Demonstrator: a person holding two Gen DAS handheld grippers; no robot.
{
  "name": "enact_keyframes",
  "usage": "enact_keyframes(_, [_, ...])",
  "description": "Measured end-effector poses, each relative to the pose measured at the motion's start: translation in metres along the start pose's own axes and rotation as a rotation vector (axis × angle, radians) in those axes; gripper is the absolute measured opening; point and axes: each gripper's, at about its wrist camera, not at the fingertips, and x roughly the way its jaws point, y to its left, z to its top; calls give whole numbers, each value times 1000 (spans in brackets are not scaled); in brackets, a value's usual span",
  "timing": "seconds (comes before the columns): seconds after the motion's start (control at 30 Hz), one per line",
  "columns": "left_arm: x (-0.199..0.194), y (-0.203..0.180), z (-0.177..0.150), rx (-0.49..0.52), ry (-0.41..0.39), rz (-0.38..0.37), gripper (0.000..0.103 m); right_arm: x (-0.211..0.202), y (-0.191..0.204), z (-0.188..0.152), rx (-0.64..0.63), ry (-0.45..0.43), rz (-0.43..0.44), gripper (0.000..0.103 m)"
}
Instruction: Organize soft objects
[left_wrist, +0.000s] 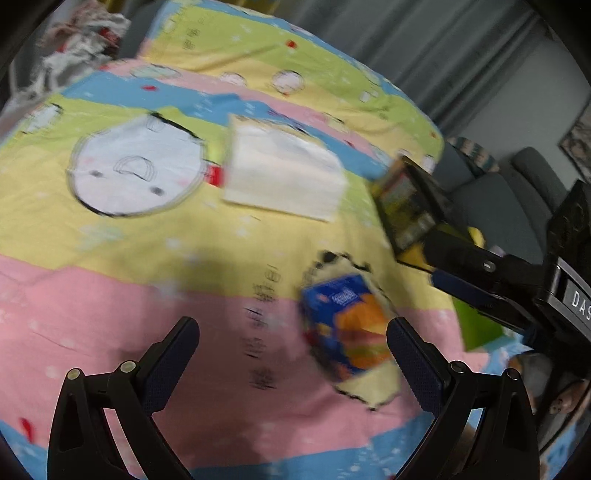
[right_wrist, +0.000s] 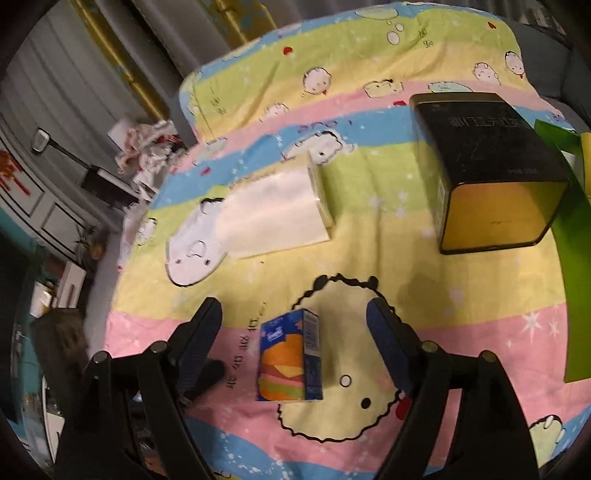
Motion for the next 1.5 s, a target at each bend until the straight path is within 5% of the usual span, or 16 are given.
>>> enact_keyframes(0.2, [13, -25, -12, 83, 14, -109, 62, 18, -8, -8, 14, 65, 72, 54])
enact_keyframes(0.5, [25, -23, -15, 44, 7, -120, 51, 59, -24, -18, 66, 197, 99, 45])
enact_keyframes(0.6, [20, -28, -14, 61, -8, -113, 50, 55, -23, -19, 47, 181, 91, 41])
enact_keyframes(1.13, [-25, -138, 0, 327, -240, -184, 50, -76, -42, 2, 47, -210, 110, 40])
enact_keyframes(1.5, [-10, -209, 4, 460, -260, -284, 50, -139, -91, 0, 138, -391, 66, 40])
